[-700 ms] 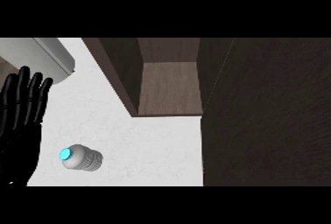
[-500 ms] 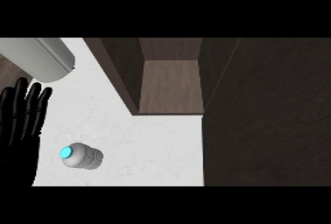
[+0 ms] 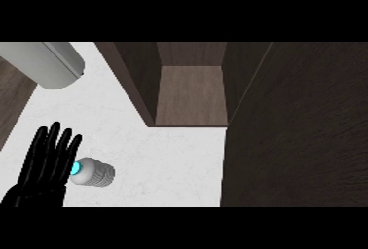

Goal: Pick up the bottled water, place it into the cabinet and close the cabinet

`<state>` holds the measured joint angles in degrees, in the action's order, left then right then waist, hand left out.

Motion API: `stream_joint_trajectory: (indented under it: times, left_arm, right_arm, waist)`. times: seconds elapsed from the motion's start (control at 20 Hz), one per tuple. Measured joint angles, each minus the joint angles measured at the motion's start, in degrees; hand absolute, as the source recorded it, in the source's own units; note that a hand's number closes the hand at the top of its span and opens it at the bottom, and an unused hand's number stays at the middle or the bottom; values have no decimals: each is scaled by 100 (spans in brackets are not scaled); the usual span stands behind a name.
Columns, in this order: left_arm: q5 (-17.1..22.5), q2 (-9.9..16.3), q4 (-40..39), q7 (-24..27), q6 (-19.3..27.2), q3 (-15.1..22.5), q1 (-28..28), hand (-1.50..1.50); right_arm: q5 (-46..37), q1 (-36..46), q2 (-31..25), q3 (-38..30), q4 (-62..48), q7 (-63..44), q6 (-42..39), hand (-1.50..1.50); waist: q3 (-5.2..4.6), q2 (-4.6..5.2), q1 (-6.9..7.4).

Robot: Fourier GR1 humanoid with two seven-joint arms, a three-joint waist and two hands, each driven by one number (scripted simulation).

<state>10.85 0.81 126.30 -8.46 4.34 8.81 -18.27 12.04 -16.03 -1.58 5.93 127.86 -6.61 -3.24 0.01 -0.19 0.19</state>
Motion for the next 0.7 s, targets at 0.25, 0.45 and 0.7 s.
stream_joint_trajectory:
  times: [0.25,0.45,0.7]
  left_arm:
    - [279,17,552,53,-198,147,-1078,-150]
    - [375,67,681,223,-362,113,-1520,-150]
    - [517,109,686,712,-713,92,-2221,-150]
  right_arm:
    - [215,-562,57,219,233,-25,-117,-150]
    - [243,-999,85,372,246,276,-270,-150]
    - [408,-1222,-7,246,235,448,-470,-150]
  waist:
    - [-3,-5,13]
    - [-4,-2,2]
    - [-5,-3,14]
